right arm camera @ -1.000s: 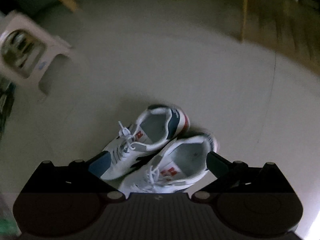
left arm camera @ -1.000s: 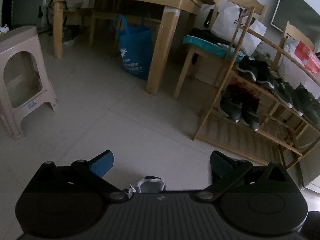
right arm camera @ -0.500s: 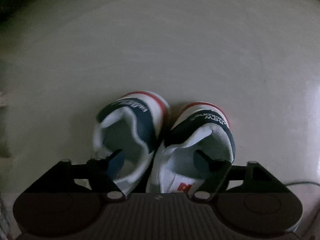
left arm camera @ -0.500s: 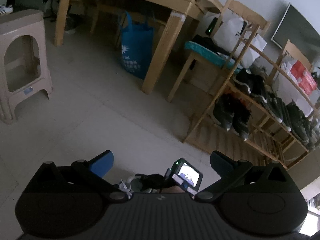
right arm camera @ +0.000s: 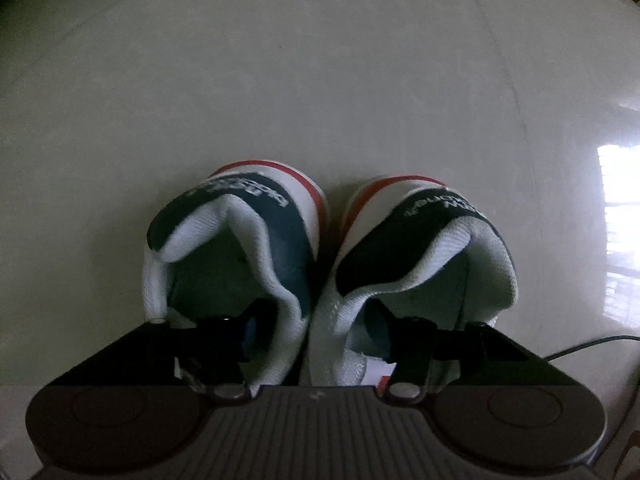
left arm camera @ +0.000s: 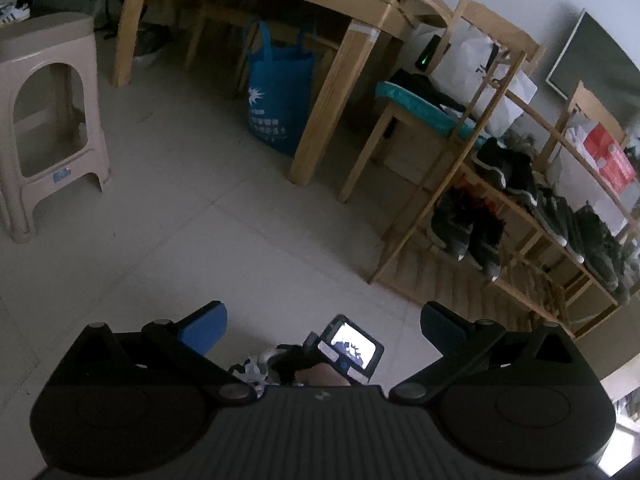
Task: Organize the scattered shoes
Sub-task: 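Grasp both white sneakers together by the heels with the right tool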
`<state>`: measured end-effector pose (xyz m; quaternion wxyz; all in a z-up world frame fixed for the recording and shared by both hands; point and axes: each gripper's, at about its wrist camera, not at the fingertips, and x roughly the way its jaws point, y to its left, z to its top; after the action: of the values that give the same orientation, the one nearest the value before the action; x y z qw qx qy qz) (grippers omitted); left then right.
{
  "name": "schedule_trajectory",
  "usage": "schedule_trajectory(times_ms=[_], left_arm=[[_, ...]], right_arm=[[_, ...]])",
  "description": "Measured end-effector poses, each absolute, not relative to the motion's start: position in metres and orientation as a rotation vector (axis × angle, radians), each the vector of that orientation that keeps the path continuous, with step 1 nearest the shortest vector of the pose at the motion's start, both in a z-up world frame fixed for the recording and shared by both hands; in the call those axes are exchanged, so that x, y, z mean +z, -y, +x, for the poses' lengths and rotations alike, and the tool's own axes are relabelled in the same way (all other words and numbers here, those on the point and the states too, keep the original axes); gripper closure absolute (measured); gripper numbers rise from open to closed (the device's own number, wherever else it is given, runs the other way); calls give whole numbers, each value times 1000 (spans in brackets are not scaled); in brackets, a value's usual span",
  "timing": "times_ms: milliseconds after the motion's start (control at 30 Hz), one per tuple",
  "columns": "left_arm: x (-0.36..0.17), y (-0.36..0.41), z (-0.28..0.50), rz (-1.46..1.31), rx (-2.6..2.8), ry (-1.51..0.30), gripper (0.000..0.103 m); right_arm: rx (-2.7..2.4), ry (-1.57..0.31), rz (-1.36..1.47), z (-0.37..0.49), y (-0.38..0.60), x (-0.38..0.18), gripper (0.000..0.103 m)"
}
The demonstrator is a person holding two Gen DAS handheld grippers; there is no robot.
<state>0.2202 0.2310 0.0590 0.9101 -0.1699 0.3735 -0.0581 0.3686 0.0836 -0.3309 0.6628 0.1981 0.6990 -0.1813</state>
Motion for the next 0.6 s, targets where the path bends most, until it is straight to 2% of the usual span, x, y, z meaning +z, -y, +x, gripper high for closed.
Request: schedule_trajectory(times_ms=[167,333,600], left_arm=[[56,-226,224,-341,-119,-782,0],[50,-219,228,-314,-108,-804,0],[41,-202,234,-251,-87,-848,0]], right_arm=[[-397,-1584,466,366,-78,-326,63],[-377,-1527,477,353,-76,-324,72],[-321,-1414,442,331,-49,-315,78]])
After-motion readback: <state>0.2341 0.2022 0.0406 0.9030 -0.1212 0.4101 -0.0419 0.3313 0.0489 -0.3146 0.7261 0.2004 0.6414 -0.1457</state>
